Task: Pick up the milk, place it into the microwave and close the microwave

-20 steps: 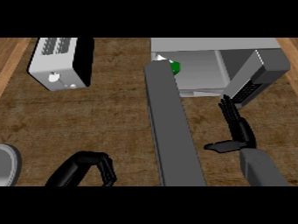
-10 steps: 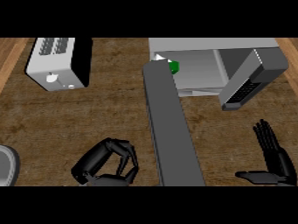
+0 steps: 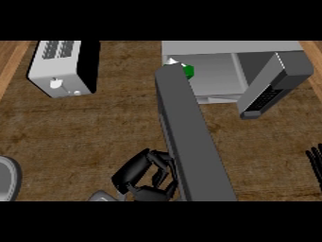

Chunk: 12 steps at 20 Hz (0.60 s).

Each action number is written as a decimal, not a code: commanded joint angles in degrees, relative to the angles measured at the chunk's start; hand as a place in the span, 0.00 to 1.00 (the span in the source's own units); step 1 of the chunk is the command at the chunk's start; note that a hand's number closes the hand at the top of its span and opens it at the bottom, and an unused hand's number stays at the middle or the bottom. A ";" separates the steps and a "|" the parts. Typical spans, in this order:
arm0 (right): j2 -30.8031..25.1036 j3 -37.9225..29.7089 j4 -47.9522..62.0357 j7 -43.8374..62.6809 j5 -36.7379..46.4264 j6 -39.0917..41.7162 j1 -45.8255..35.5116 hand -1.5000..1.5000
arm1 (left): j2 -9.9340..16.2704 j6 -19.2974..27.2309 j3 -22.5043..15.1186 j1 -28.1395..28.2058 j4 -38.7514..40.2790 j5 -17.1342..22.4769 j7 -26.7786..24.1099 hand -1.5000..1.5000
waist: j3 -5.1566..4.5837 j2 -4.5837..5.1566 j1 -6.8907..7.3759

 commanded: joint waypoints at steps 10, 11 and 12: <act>-0.83 7.27 -22.64 8.70 -13.19 12.21 5.19 0.00 | -0.11 20.39 -24.19 -11.95 9.23 15.19 5.74 1.00 | -0.12 0.54 -2.98; -2.27 6.17 -24.60 10.61 -15.57 12.25 4.47 0.00 | -0.11 21.58 -23.93 -14.21 10.27 16.53 5.97 1.00 | -0.16 0.64 -3.50; -1.73 7.74 -25.79 11.08 -15.16 12.45 5.74 0.00 | -0.11 24.43 -27.73 -13.85 8.80 16.72 6.84 1.00 | -0.09 0.47 -3.35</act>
